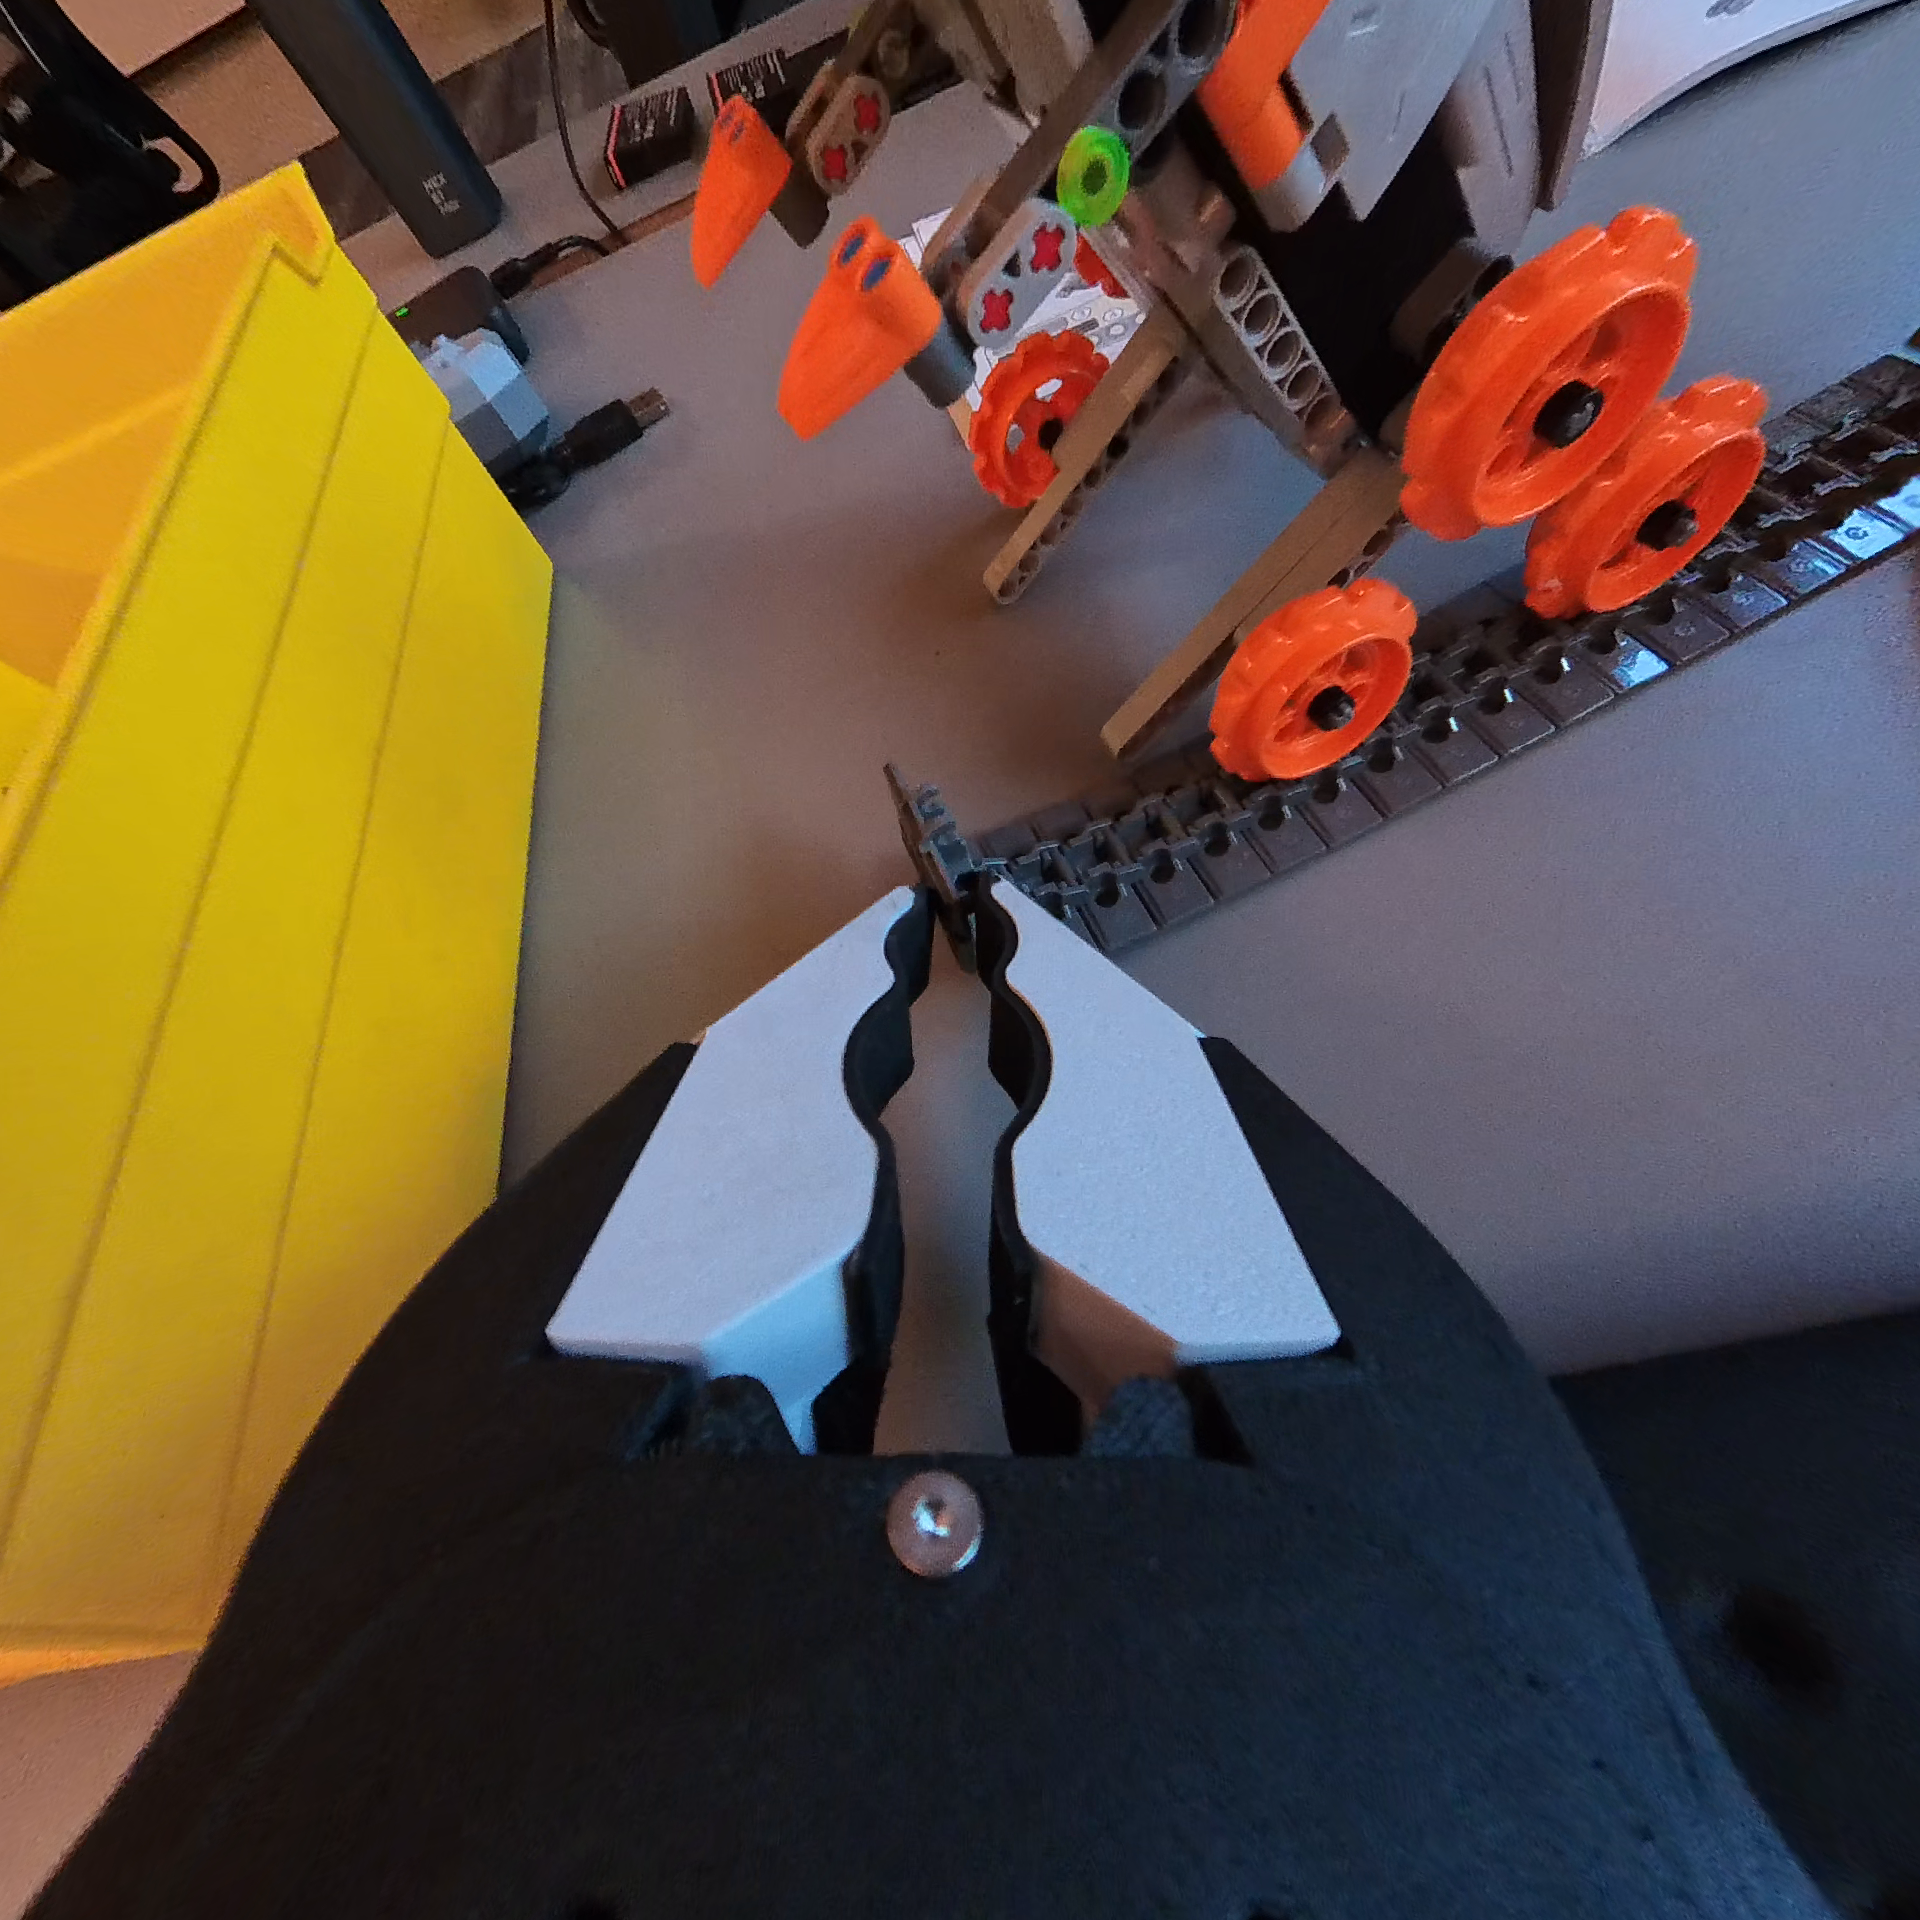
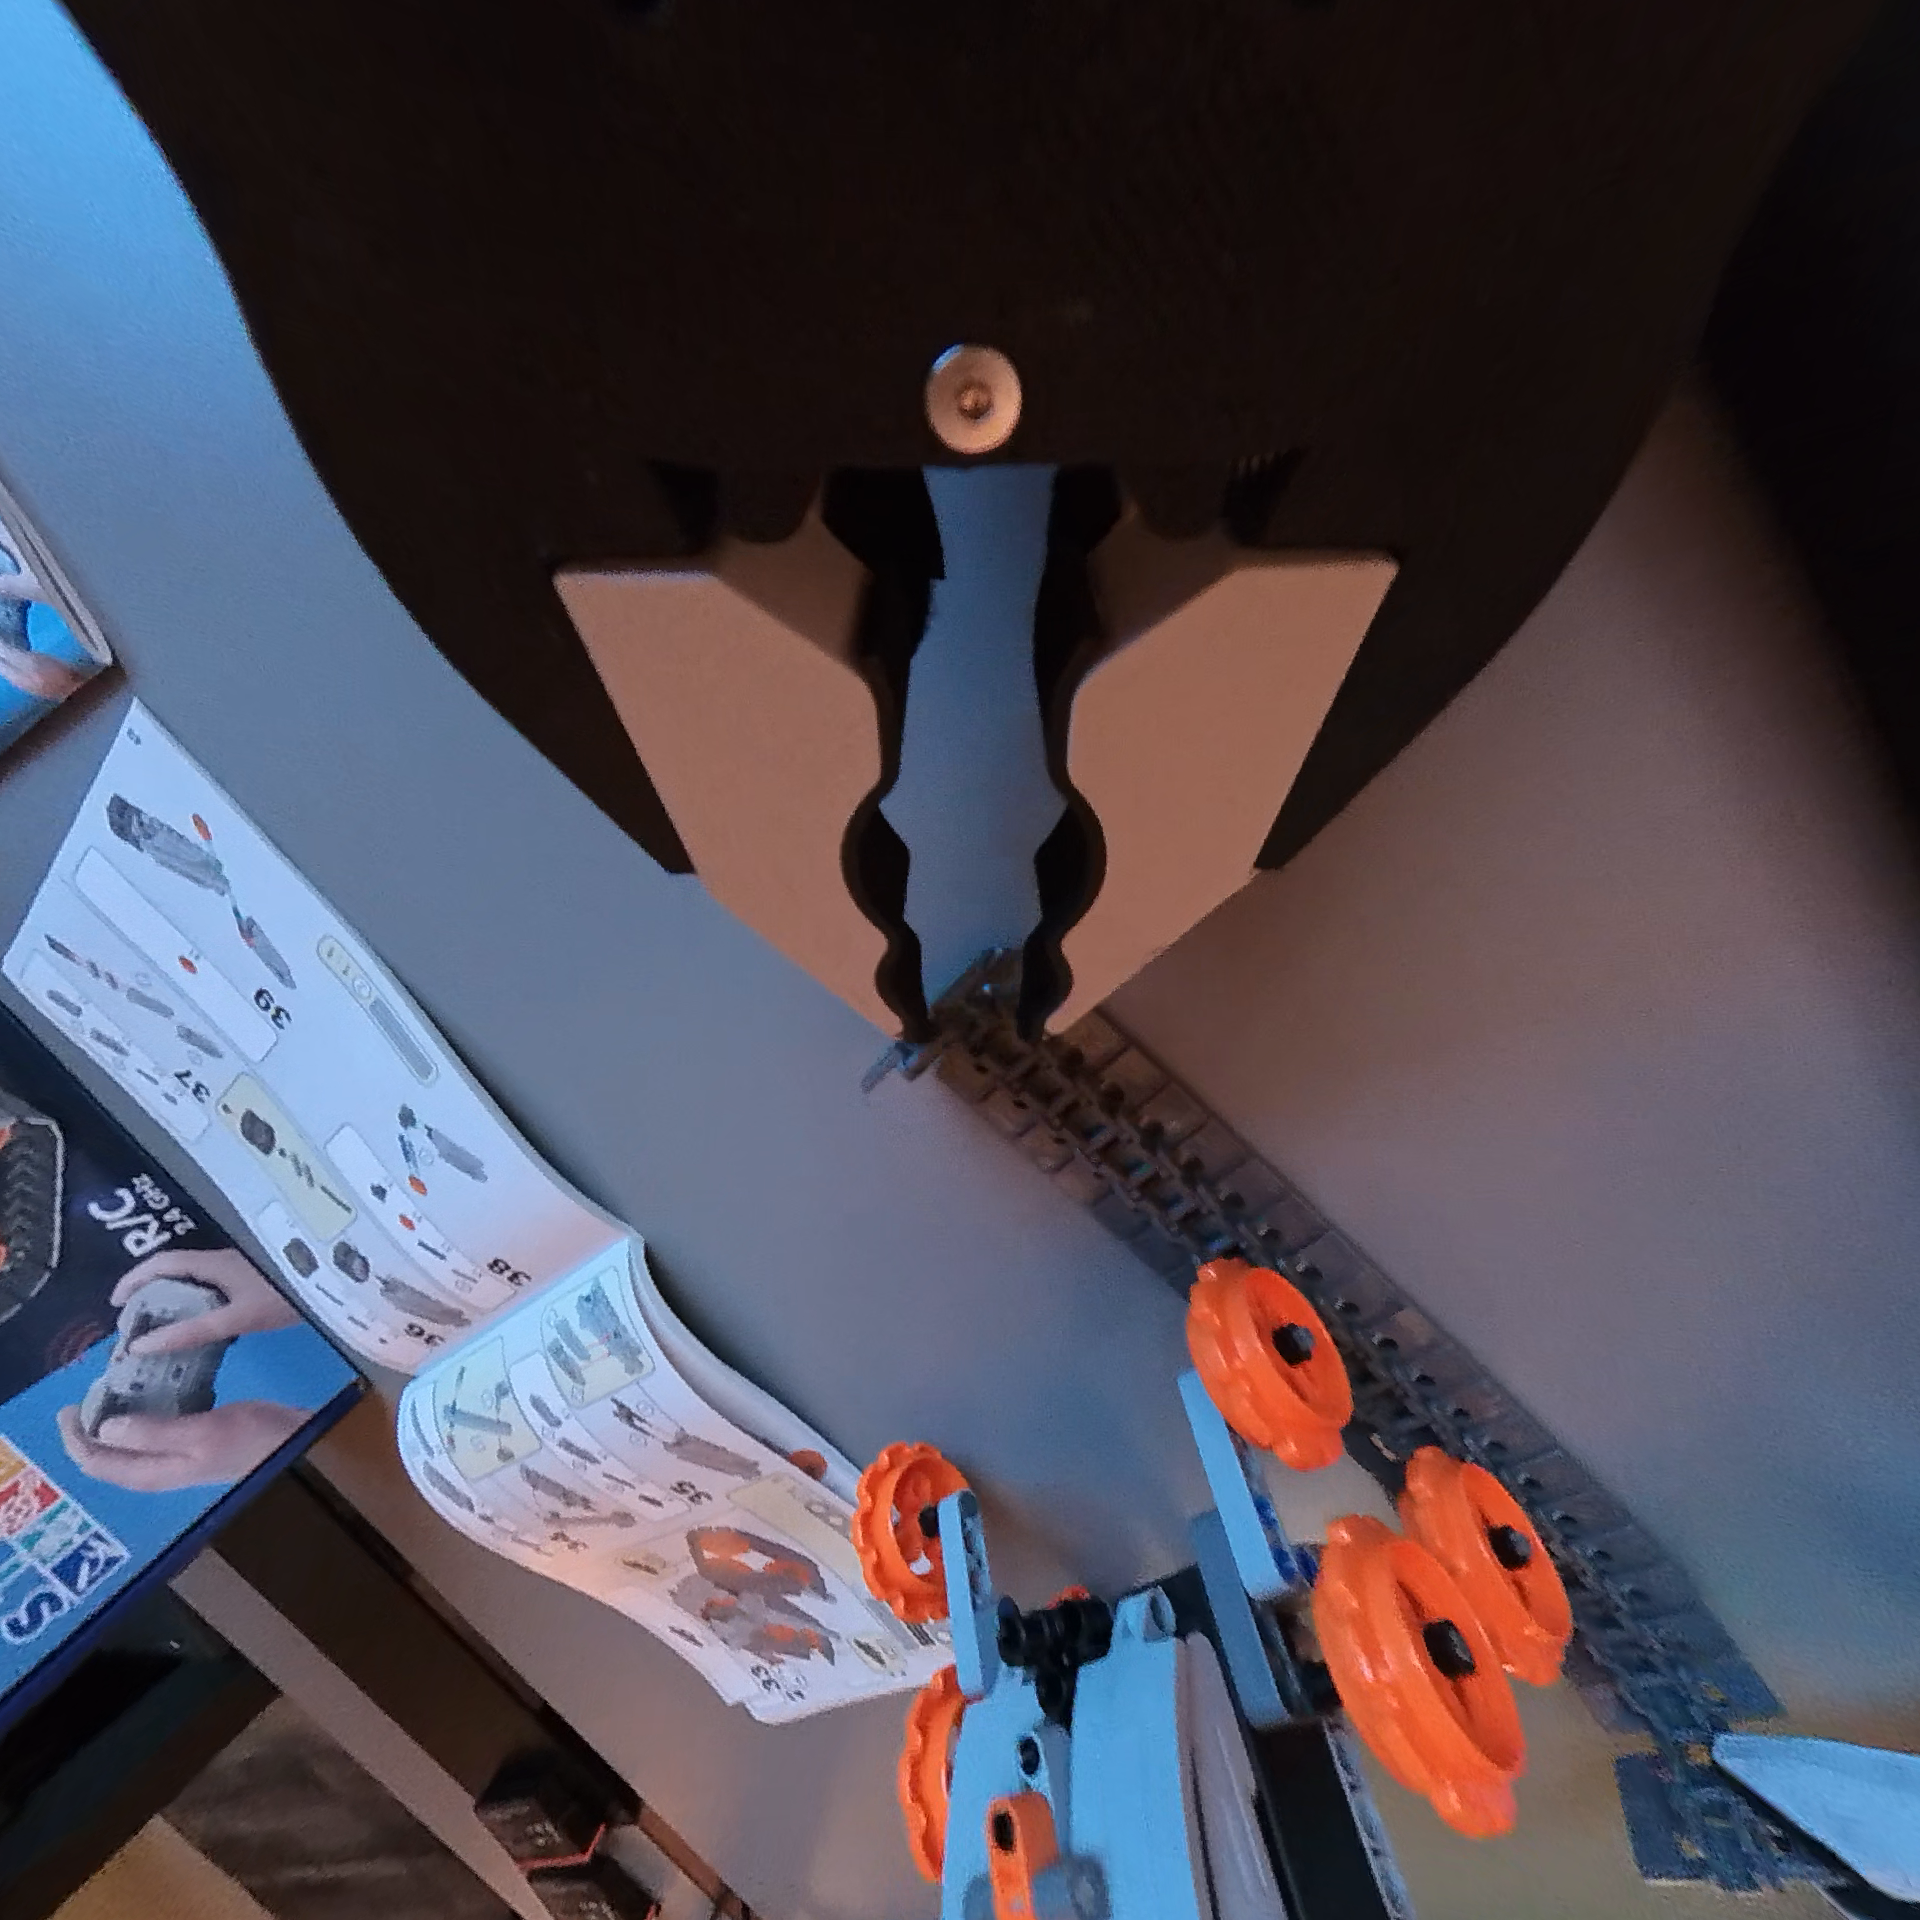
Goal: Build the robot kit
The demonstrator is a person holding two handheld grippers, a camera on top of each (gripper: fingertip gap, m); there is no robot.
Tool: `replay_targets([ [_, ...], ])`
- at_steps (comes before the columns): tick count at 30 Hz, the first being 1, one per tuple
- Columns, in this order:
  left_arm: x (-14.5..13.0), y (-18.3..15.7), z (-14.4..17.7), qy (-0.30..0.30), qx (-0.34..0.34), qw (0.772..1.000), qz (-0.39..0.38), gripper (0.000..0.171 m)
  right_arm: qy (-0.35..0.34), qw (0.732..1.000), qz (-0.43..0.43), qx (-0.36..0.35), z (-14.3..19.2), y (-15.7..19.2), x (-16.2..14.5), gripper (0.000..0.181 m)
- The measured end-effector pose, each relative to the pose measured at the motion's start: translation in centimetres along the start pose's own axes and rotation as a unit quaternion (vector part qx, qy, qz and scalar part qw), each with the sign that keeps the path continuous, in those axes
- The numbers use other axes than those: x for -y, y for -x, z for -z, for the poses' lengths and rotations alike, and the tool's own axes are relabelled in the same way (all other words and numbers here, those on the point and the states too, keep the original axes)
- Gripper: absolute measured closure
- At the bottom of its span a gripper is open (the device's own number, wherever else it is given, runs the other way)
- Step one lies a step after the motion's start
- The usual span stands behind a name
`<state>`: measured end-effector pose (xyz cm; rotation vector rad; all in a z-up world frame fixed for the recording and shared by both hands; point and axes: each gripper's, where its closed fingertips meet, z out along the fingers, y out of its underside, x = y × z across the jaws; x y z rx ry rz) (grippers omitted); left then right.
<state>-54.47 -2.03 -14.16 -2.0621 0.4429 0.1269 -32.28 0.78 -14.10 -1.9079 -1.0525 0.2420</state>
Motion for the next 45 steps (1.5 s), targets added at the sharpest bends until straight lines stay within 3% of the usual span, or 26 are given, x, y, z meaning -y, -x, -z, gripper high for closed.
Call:
replay_targets([
  [3, -0.2, 0.1, -0.1, 0.006, 0.000, 1.000, -0.003, 0.166, -0.022, 1.000, -0.012, -0.010, 0.9, -0.7, 0.9, 0.162],
  [7, -0.4, 0.1, -0.4, 0.015, 0.005, 1.000, -0.017, 0.166, -0.161, 0.987, -0.014, 0.021, 2.7, 0.5, 8.3, 0.162],
  [11, -0.8, 0.0, -0.6, 0.027, 0.014, 0.999, -0.039, 0.166, -0.168, 0.978, -0.035, 0.121, -0.3, 3.0, 12.2, 0.127],
  [16, -1.0, 0.0, -0.6, 0.033, 0.003, 0.999, -0.029, 0.166, -0.201, 0.962, 0.015, 0.186, -2.5, 3.4, 15.9, 0.105],
  [22, -1.0, 0.1, -0.7, 0.036, -0.024, 0.999, 0.011, 0.166, -0.156, 0.952, 0.033, 0.261, -4.2, 3.6, 16.4, 0.104],
  [29, -1.0, 0.2, -0.7, 0.036, -0.064, 0.995, 0.068, 0.166, -0.085, 0.955, 0.067, 0.276, -6.2, 4.2, 14.1, 0.094],
  [32, -1.0, 0.3, -0.7, 0.036, -0.070, 0.994, 0.078, 0.166, -0.086, 0.961, 0.077, 0.251, -6.9, 3.7, 14.0, 0.111],
  [45, -1.0, 0.4, -0.7, 0.034, -0.097, 0.988, 0.113, 0.166, -0.076, 0.963, 0.108, 0.237, -7.8, 5.0, 14.6, 0.117],
])
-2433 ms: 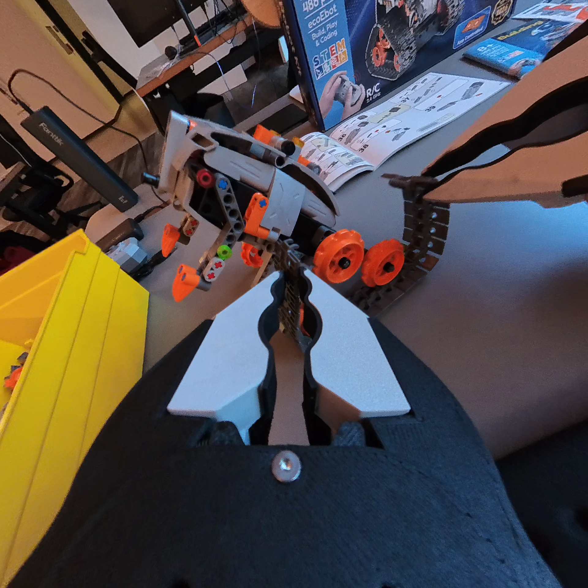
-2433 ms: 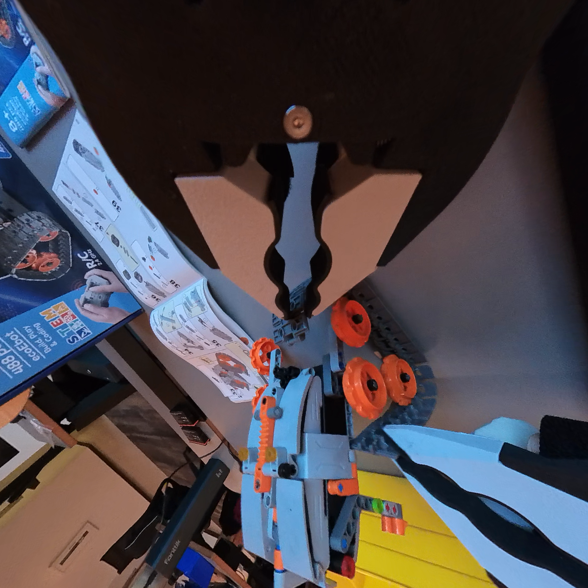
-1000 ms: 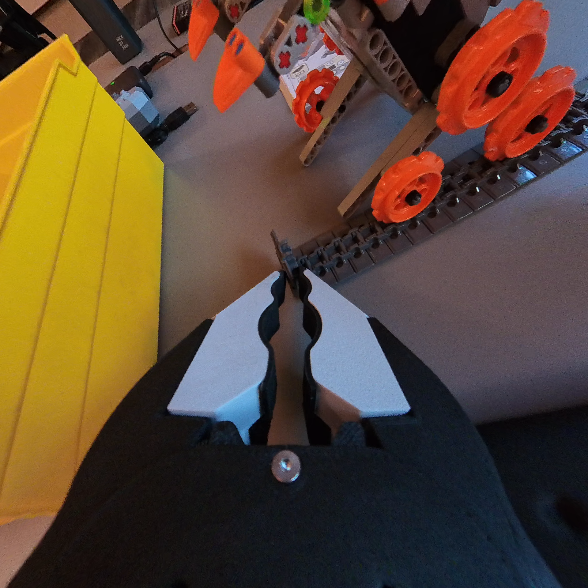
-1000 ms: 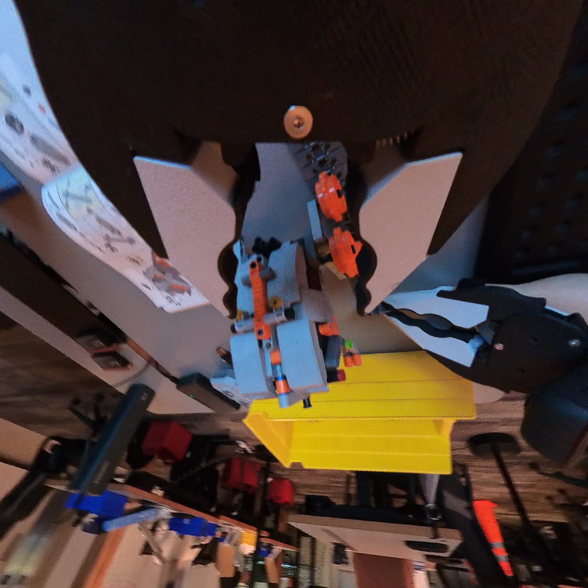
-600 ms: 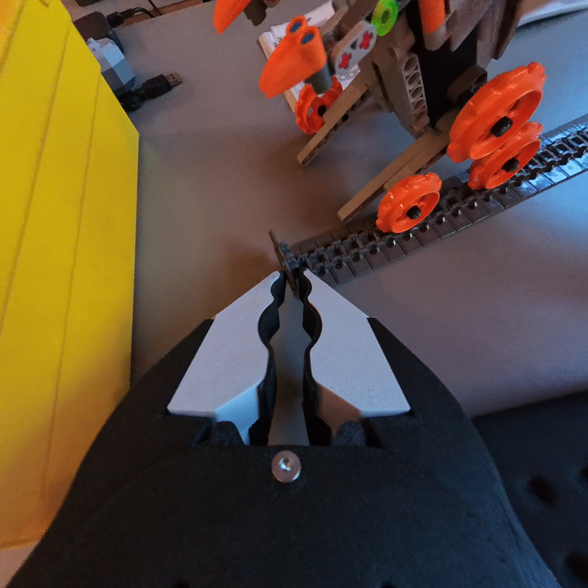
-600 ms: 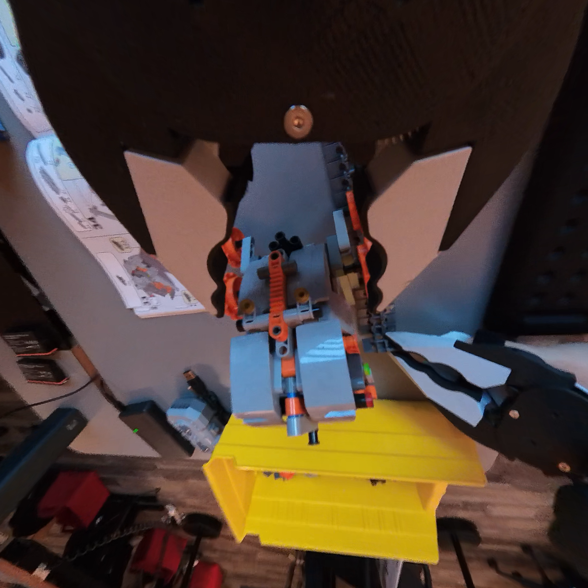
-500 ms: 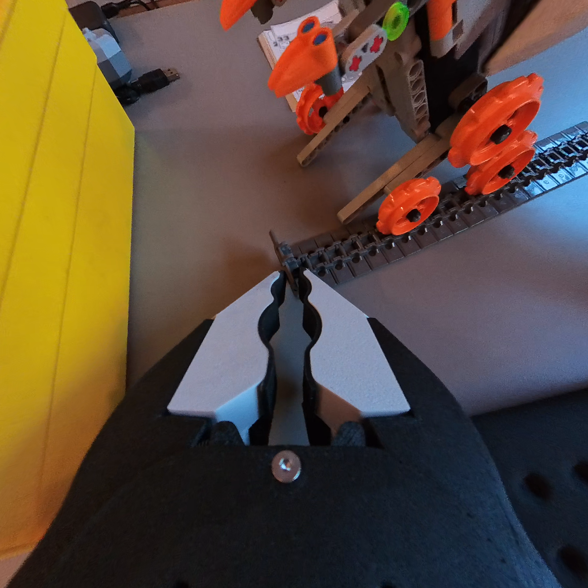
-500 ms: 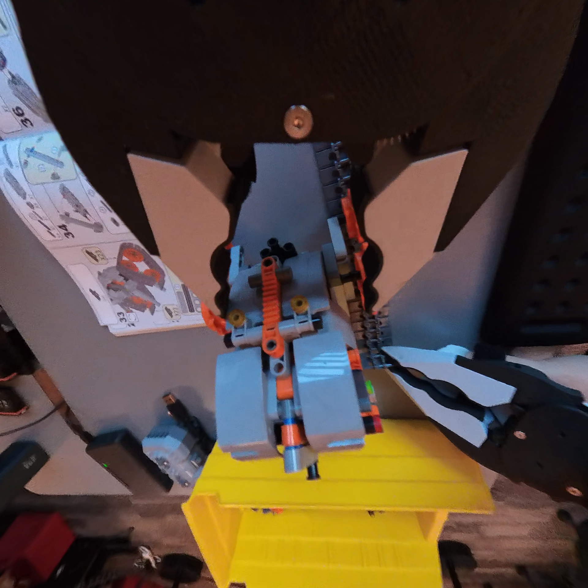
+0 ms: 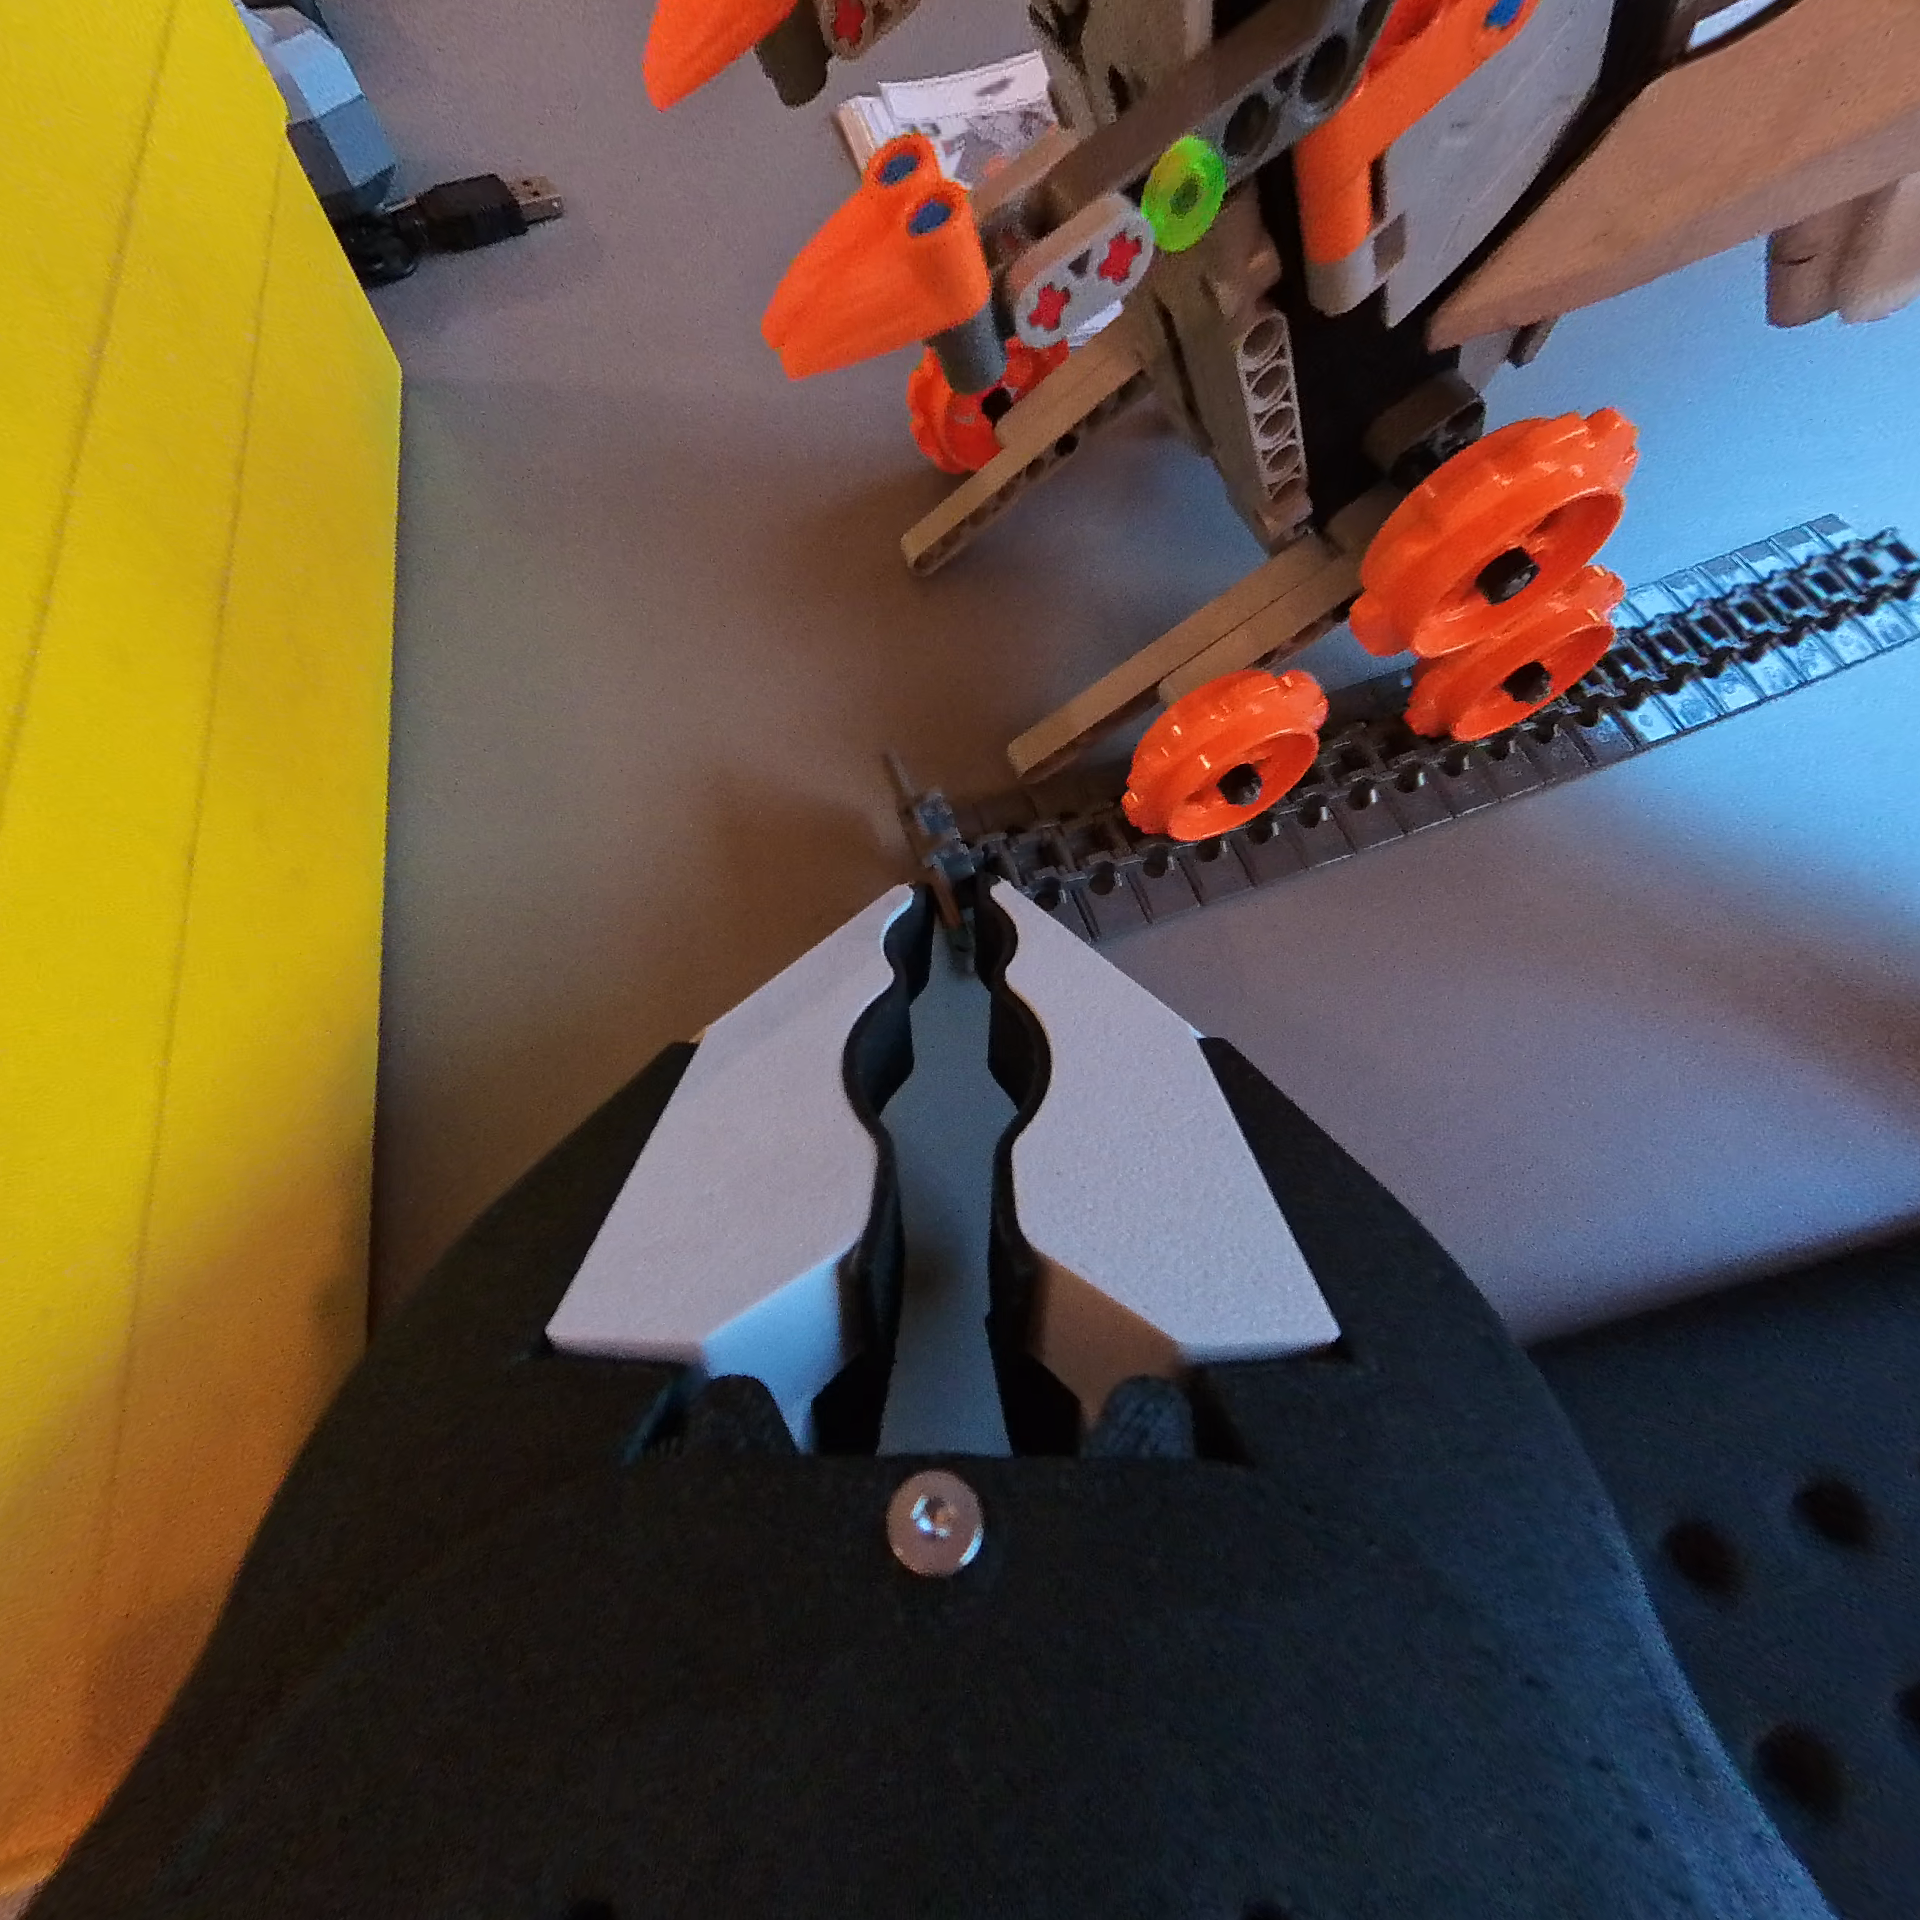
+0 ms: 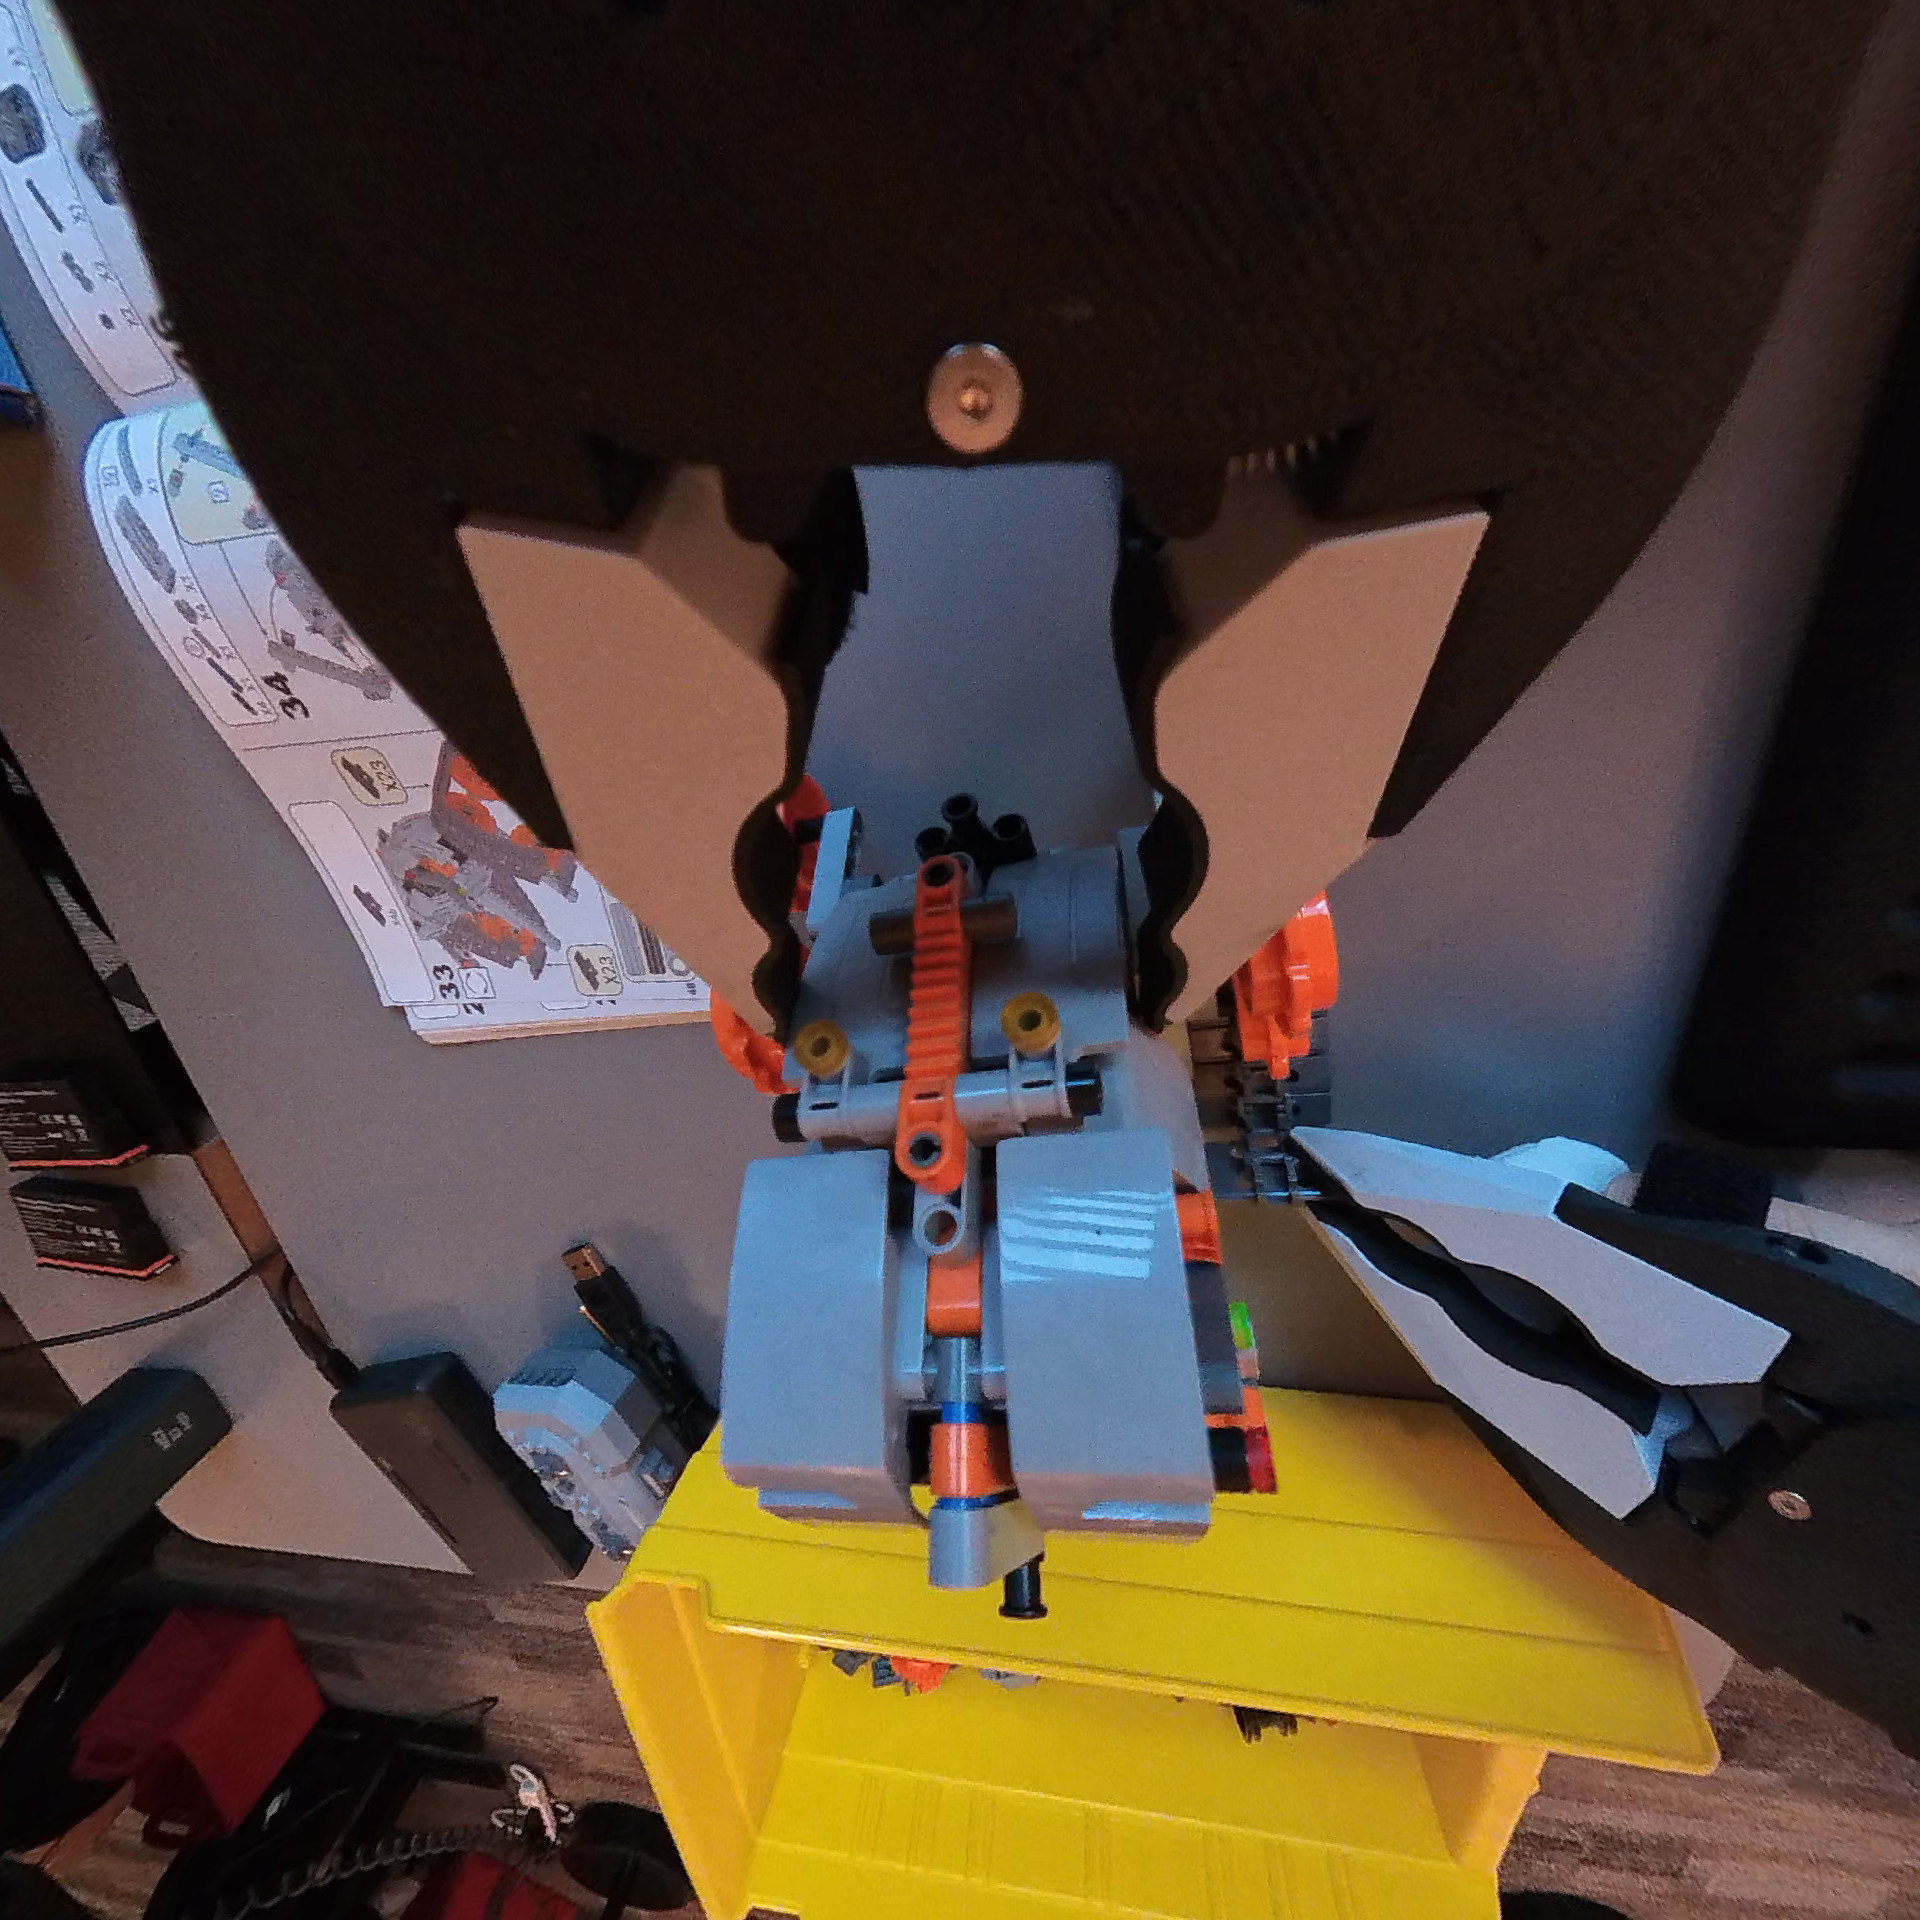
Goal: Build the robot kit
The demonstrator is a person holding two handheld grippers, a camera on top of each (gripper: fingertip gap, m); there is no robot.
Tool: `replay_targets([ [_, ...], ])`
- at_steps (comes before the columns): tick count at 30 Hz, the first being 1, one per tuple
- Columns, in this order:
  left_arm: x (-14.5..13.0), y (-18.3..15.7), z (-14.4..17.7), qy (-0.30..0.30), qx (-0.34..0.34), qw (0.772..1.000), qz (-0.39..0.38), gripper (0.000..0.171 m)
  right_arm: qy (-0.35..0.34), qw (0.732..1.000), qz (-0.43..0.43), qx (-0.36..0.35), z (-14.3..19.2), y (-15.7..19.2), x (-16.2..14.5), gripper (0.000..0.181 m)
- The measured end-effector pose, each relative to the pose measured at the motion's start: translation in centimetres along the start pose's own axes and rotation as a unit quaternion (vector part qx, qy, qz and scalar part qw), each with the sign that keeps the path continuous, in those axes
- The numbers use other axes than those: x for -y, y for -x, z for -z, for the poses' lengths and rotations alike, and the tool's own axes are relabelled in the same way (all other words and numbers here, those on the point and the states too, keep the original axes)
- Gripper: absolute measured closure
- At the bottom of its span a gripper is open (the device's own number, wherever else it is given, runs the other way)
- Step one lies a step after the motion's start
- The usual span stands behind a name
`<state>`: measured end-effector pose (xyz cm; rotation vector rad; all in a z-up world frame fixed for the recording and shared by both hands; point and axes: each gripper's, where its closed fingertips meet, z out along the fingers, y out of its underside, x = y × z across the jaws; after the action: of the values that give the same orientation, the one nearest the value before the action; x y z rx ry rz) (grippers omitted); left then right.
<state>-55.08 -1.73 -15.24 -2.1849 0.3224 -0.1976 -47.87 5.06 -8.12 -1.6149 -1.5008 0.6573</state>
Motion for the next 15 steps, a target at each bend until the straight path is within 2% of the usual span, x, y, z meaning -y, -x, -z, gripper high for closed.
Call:
replay_targets([
  [6, 0.1, -0.1, 0.1, -0.006, 0.004, 1.000, -0.008, 0.166, -0.014, 1.000, -0.011, -0.003, 0.4, 0.3, 0.1, 0.105],
  [9, 0.6, -0.2, 0.4, -0.023, 0.001, 1.000, -0.005, 0.166, -0.038, 0.998, -0.023, -0.035, 2.3, 0.1, 0.1, 0.099],
  [11, 1.4, -0.8, 0.8, -0.053, -0.018, 0.998, 0.000, 0.166, -0.046, 0.998, -0.024, -0.048, 4.3, 0.6, -1.2, 0.102],
  [15, 2.8, -2.7, 1.5, -0.098, -0.060, 0.993, -0.013, 0.166, -0.023, 0.996, -0.070, -0.051, 7.2, 1.7, -6.3, 0.110],
])
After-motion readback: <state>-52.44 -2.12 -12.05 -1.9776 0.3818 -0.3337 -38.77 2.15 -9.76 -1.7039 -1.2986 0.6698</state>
